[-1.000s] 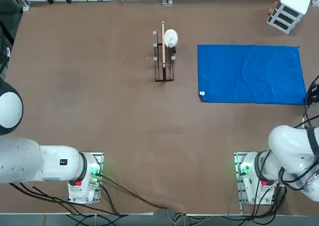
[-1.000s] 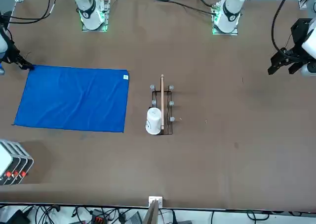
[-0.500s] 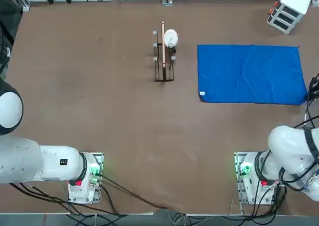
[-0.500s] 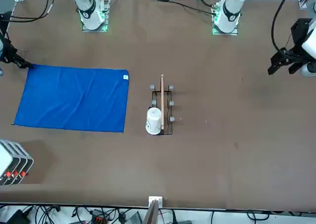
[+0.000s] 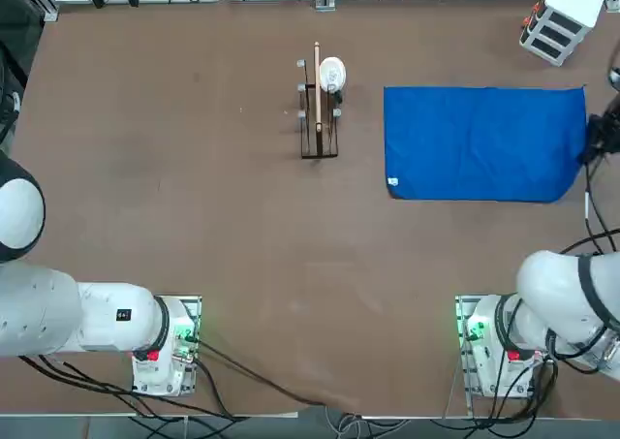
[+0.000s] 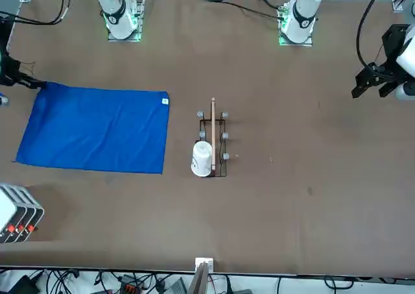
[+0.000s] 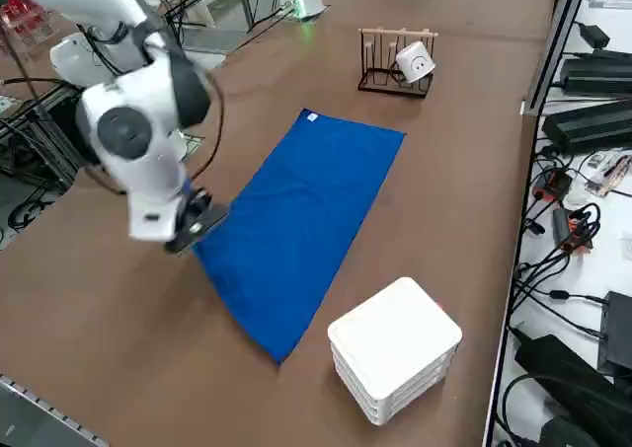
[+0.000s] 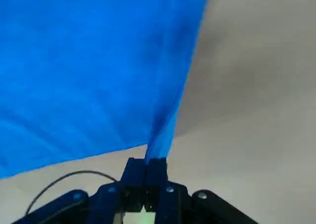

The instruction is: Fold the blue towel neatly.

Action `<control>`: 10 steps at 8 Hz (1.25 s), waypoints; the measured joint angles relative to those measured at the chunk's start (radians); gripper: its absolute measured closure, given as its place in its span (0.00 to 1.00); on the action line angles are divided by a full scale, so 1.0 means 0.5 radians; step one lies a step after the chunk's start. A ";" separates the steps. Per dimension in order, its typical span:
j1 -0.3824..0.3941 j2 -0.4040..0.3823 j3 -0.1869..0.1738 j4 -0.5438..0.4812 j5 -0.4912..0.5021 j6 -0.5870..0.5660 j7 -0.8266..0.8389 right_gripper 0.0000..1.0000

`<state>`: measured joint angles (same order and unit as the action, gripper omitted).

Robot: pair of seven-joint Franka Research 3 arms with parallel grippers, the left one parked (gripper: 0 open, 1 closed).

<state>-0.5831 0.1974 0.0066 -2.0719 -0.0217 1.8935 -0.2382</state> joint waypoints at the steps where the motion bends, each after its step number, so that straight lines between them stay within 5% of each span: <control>1: 0.174 -0.047 0.004 0.000 -0.001 -0.054 0.033 0.98; 6: 1.005 -0.106 0.016 -0.032 -0.003 -0.179 0.410 0.98; 10: 1.343 -0.103 0.012 -0.086 -0.006 -0.186 0.437 0.98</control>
<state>0.0883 0.1461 0.0124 -2.1148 -0.0246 1.8005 -0.0198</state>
